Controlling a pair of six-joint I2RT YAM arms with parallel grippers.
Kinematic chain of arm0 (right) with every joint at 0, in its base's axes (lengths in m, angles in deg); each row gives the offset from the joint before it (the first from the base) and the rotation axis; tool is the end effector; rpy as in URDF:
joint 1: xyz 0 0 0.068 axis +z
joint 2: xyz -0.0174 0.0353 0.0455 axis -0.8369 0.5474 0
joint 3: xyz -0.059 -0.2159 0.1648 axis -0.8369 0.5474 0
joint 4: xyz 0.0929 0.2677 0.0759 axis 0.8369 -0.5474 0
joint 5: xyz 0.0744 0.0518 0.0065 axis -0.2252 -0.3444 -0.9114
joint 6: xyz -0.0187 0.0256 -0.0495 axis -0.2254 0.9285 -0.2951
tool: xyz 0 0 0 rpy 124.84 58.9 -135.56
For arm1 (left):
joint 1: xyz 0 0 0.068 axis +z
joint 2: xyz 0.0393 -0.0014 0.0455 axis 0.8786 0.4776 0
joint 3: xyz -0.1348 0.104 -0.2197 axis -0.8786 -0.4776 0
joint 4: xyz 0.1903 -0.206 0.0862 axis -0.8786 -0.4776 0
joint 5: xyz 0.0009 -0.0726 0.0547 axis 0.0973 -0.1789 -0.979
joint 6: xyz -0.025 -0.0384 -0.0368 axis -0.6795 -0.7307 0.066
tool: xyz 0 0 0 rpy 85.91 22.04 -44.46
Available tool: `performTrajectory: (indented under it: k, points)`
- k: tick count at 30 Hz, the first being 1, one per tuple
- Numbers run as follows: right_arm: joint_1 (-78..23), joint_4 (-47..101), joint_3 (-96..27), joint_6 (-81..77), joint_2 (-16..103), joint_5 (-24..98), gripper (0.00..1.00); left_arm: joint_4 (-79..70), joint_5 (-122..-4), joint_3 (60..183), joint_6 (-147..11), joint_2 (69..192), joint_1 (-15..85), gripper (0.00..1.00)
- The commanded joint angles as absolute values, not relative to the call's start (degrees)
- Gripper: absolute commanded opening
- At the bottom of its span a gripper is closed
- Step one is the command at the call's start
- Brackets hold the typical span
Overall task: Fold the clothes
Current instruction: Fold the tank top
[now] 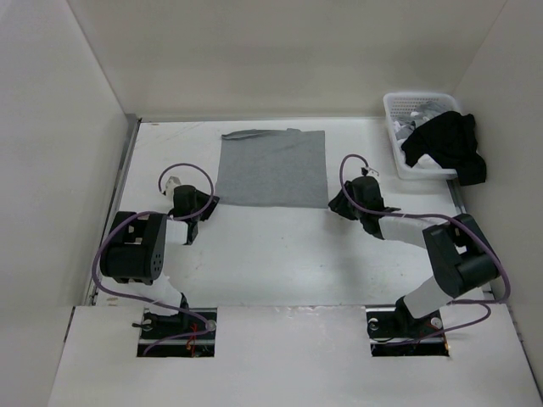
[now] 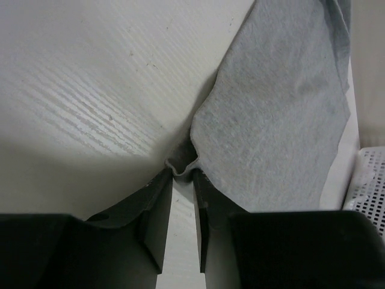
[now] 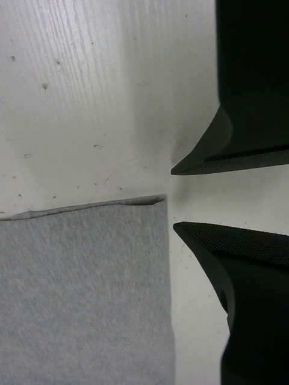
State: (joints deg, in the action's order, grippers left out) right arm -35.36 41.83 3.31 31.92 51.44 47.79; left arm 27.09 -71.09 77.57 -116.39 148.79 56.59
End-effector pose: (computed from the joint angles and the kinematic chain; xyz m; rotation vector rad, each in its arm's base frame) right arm 0.3077 0.1179 0.1317 0.4164 2.2321 0.5210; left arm 0.3059 -0.0261 0.0900 -1.0154 1.9615 -0.6479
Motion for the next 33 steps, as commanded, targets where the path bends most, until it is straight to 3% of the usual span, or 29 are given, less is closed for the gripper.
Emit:
performTrajectory:
  k: [1, 6, 14, 33]
  points:
    - [-35.59, 45.61, 2.19, 32.96, 52.17, 47.16, 0.42, 28.32, -70.99, 77.87, -118.03, 151.78, 57.21, 0.16]
    - [-35.76, 45.35, 3.25, 33.75, 51.73, 46.99, 0.47, 28.77, -71.95, 75.85, -119.09, 149.42, 57.39, 0.07]
    - [-35.41, 43.15, 1.85, 35.59, 54.01, 46.02, 0.49, 29.03, -72.22, 75.06, -119.18, 148.71, 56.77, 0.05]
    - [-35.76, 45.52, -1.49, 39.82, 60.51, 46.47, 0.19, 29.91, -71.61, 75.67, -119.35, 148.09, 56.51, 0.04]
